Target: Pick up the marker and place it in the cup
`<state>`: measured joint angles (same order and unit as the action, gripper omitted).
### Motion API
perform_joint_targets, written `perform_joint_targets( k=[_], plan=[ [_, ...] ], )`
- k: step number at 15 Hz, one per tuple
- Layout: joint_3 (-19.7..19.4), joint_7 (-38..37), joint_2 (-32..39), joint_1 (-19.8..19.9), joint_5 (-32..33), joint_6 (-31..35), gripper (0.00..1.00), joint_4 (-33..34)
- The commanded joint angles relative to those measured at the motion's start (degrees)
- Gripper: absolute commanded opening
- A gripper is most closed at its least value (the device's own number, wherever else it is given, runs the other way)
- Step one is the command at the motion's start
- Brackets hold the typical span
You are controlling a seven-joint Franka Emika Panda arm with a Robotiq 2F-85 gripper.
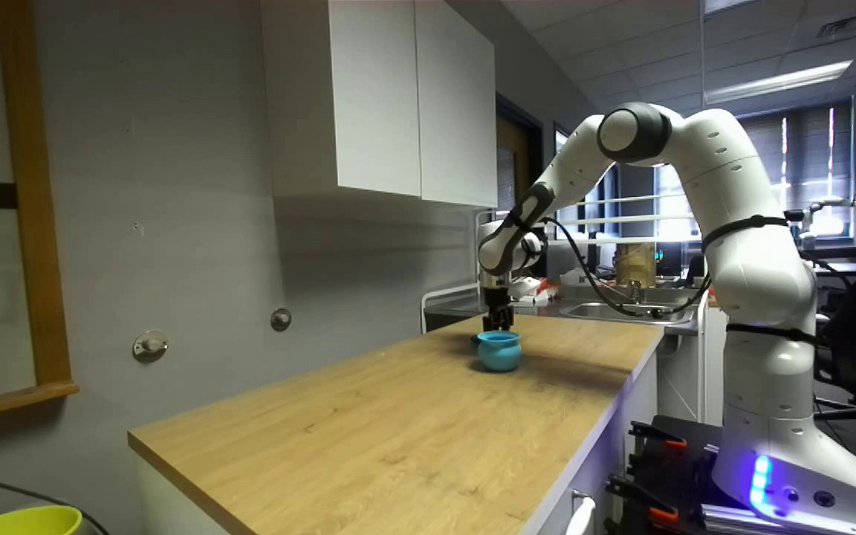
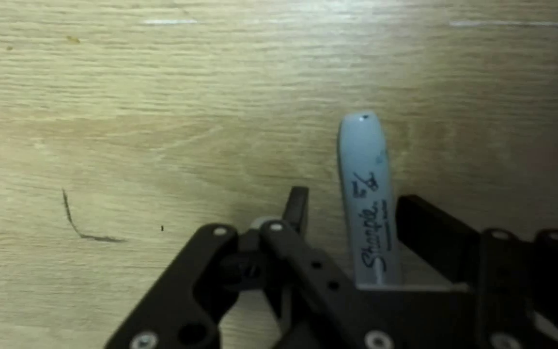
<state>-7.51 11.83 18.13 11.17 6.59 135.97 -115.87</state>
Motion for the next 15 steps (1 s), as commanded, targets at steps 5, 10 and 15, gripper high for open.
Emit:
perform_joint_targets(
  k=[5,10,15],
  plan=[
    [0.41,1.91,-1.30,0.49,-1.46,-2.82,0.03,-0.53],
    [1.34,-0.26,-4.20,-0.76,-2.99,-1.99,0.05,-1.22],
    [1.50,-5.08,-11.33,-3.30,-3.42,0.98,0.05,-3.32]
  ],
)
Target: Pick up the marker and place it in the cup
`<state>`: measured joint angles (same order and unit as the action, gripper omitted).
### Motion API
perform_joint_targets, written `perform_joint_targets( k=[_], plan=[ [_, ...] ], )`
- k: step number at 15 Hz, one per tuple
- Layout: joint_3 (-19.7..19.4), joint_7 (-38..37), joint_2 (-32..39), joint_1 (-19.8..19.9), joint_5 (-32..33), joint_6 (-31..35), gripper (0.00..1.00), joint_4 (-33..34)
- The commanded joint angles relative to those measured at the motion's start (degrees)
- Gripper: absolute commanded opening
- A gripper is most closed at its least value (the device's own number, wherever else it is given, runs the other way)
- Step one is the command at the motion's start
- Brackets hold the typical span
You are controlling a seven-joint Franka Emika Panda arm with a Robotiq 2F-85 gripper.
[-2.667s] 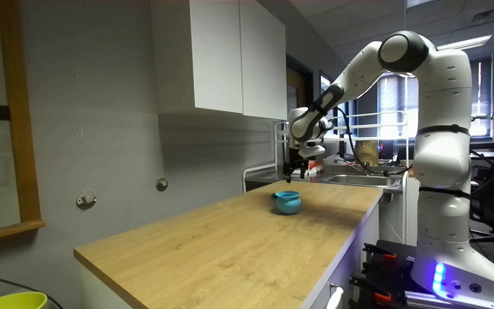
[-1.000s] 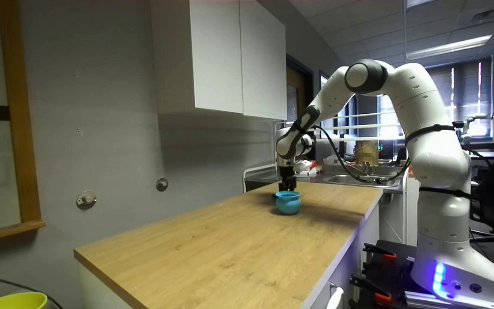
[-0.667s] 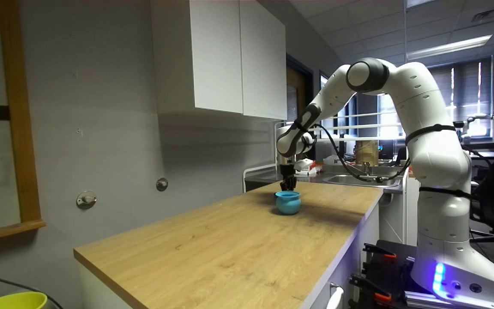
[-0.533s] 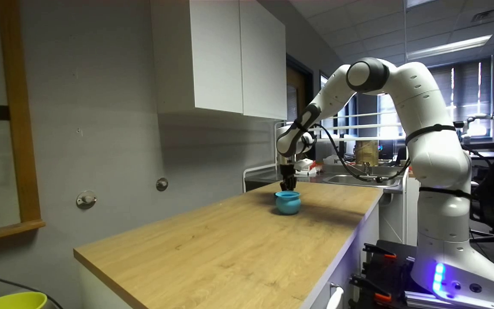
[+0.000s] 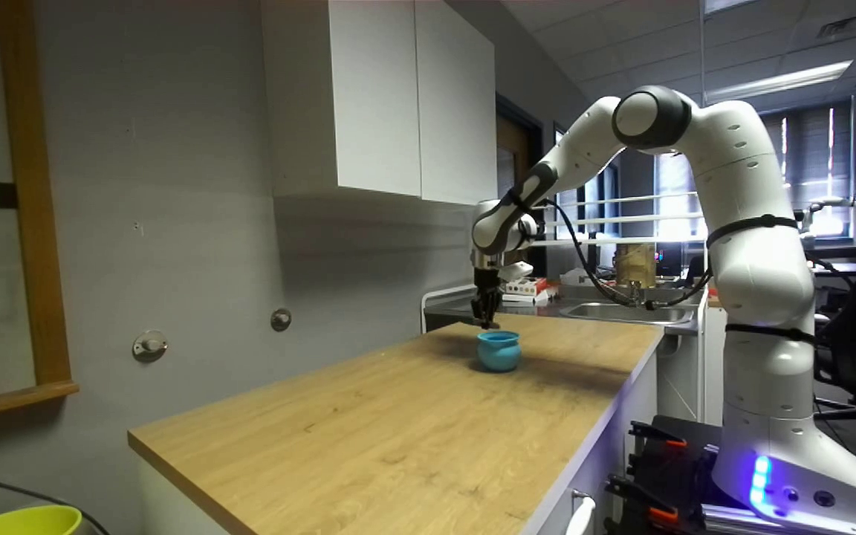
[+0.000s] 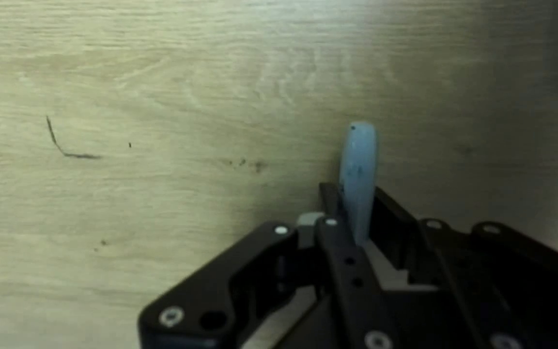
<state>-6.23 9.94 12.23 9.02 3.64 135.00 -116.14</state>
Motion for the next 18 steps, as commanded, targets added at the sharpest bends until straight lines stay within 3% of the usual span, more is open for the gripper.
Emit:
perform_joint_targets(
  k=[1,5,8,13,16,18],
  plan=[
    [0.13,-5.13,-6.93,-1.70,-0.13,3.23,0.05,-3.68],
    [0.10,-16.73,-12.58,-3.59,2.15,11.24,0.05,-7.58],
    [0.47,-29.75,-15.99,-4.07,8.96,19.79,0.05,-12.03],
    [3.11,-52.31,-21.97,0.44,24.53,28.93,0.05,-18.45],
    [7.33,-65.85,-27.60,4.73,35.03,29.81,0.05,-23.23],
    [9.85,-73.47,-31.90,5.17,39.94,28.78,0.05,-27.17]
  ],
)
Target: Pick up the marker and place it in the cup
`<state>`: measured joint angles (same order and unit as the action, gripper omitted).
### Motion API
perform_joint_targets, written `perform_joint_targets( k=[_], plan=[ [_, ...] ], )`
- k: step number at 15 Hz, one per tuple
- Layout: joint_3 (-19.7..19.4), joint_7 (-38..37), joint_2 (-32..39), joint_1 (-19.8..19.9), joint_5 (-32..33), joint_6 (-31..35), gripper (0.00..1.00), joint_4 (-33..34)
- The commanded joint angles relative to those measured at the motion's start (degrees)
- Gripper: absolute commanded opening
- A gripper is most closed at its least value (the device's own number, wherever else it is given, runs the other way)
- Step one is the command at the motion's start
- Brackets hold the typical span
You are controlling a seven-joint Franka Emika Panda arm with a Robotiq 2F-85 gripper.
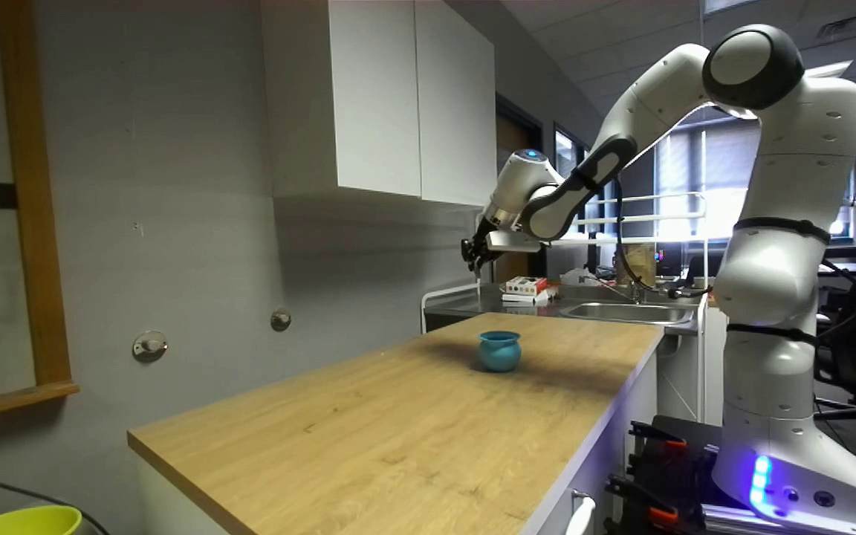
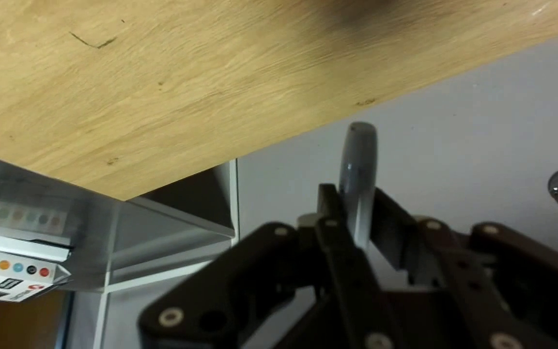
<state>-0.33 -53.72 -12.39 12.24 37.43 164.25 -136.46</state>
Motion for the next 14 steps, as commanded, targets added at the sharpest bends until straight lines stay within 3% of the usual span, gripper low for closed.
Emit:
perform_joint_targets(
  k=[1,3,9,14],
  plan=[
    [5.19,-12.12,-9.14,1.94,7.32,-0.61,0.05,-8.68],
    [7.18,-14.48,-12.66,0.34,7.07,-1.06,0.05,-12.34],
    [14.89,-20.05,-18.69,1.28,9.42,-2.51,0.05,-17.98],
    [21.56,-26.66,-19.87,7.77,18.15,-3.21,0.05,-19.68]
  ],
)
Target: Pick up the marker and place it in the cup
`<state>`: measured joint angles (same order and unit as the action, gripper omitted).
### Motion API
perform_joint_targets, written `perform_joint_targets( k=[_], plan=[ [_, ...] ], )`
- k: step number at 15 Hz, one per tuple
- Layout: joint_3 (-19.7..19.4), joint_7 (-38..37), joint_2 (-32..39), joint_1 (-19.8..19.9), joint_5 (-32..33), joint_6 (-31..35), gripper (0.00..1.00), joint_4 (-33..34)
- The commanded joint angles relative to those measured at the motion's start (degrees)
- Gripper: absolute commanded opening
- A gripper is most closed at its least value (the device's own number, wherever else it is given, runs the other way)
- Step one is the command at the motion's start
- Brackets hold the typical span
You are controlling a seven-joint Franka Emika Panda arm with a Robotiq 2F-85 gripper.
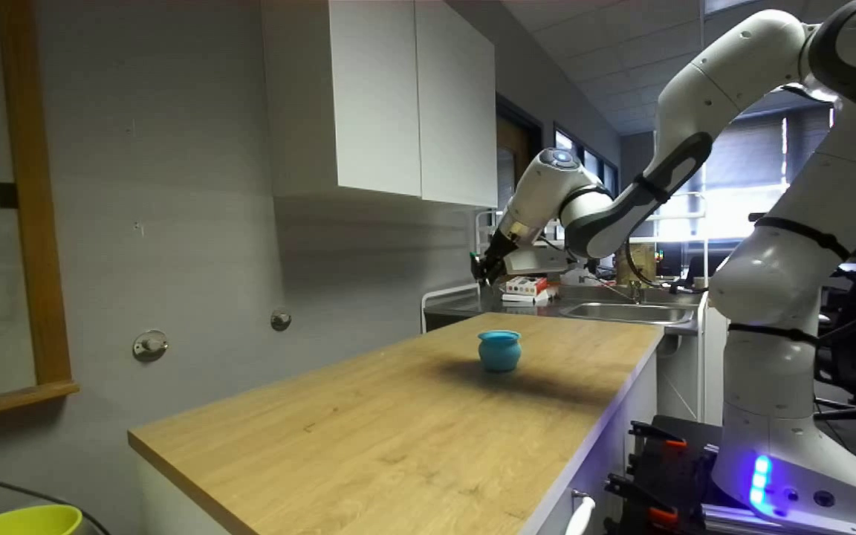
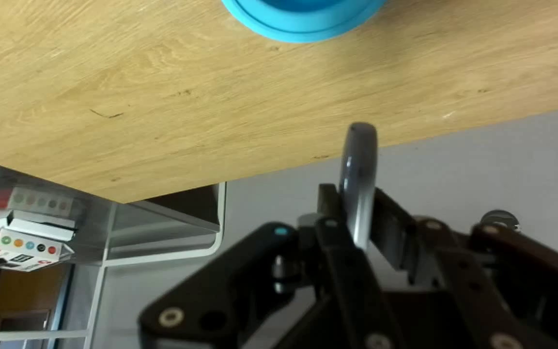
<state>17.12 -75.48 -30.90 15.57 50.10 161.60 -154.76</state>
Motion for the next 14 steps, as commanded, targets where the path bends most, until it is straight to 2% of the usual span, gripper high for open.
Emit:
perform_joint_targets(
  k=[1,8,14],
  plan=[
    [5.33,-6.44,-1.20,5.60,7.05,-0.62,0.05,-1.60],
    [13.76,-15.90,3.72,11.90,13.94,-0.35,0.05,0.77],
    [17.30,-21.20,6.49,16.80,20.17,1.07,0.05,2.04]
  ],
)
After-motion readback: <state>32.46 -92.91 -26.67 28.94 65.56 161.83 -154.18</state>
